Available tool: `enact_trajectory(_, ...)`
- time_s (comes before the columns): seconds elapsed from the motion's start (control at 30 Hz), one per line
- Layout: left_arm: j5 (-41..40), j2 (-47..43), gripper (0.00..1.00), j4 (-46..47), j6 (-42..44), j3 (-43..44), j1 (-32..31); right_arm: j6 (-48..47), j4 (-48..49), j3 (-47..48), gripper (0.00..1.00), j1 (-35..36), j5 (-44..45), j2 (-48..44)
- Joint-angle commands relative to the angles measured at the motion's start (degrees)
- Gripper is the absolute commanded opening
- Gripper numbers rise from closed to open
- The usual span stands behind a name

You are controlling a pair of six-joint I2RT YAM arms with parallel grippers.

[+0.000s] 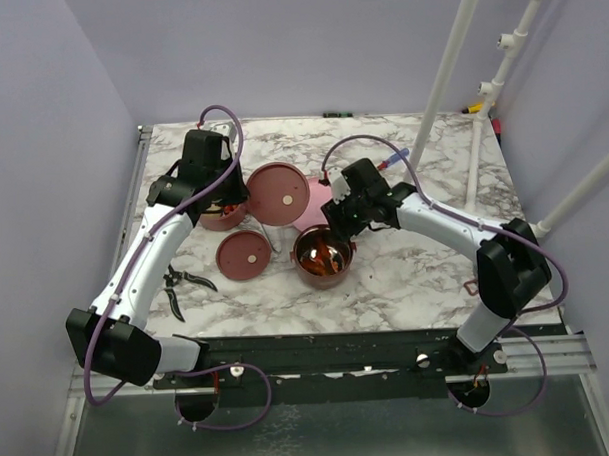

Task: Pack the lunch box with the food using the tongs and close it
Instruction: Move the packing box to the center of the board, then close the box lid on the packing box.

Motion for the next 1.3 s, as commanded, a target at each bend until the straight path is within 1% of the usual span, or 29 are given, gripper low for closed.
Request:
enact_trajectory(0.0,0.89,-0.56,0.00,-1.14,-0.74,0.30,0.40,2.00,2.91,0.63,0.58,0.25,-2.05,-4.46)
enact_trajectory(0.13,2.46,-1.28,0.00,-1.53,-3.09,-1.02,0.33,4.20,2.29,0.62,0.64,0.25,-1.74,-8.36)
enact_trajectory(0.23,3.64,-2.09,0.00,-1.72,-4.84,-2.27,0.14,7.04,-0.19,0.36,0.68,0.16,3.73,-11.36)
enact_trajectory(0.33,2.77,-3.14,0.00,-2.46,-6.50,-3.27,0.08,10.33,-6.44,2.00,0.71,-0.55,9.92,-13.11)
enact_trajectory(0.4,1.94,-4.07,0.00,-2.44,-8.92,-4.05,-0.77,12.39,-9.14,1.45,0.73,-2.10,13.51,-14.86)
enact_trajectory(0.47,-0.47,-4.61,0.00,-2.50,-11.19,-4.74,-3.31,14.03,-10.04,-0.53,0.74,-5.65,14.46,-17.10)
enact_trajectory(0.6,-5.34,-4.12,0.00,-2.12,-16.82,-5.74,-11.57,16.08,-8.13,-4.81,0.77,-12.73,14.34,-21.81)
enact_trajectory(0.67,-8.41,-3.03,0.00,-1.51,-19.75,-5.92,-16.20,17.04,-6.88,-5.82,0.78,-14.77,13.29,-23.28)
enact_trajectory(0.73,-10.13,-2.15,0.00,0.05,-22.27,-6.75,-20.03,17.90,-5.46,-6.58,0.78,-15.61,11.69,-24.29)
enact_trajectory(0.9,-14.02,0.87,0.00,0.52,-25.30,-8.33,-26.16,19.35,-2.45,-8.09,0.78,-15.68,9.09,-25.90)
enact_trajectory(1.03,-17.86,3.57,0.00,0.58,-25.17,-8.44,-29.17,19.54,-0.66,-9.33,0.78,-15.66,7.80,-27.20)
enact_trajectory(1.13,-20.29,3.87,0.00,0.78,-24.47,-8.20,-29.43,19.82,-0.51,-9.80,0.78,-15.68,7.23,-27.61)
enact_trajectory(1.27,-20.37,4.85,0.00,0.79,-23.43,-9.20,-29.48,20.59,-0.27,-10.72,0.78,-15.66,6.31,-27.96)
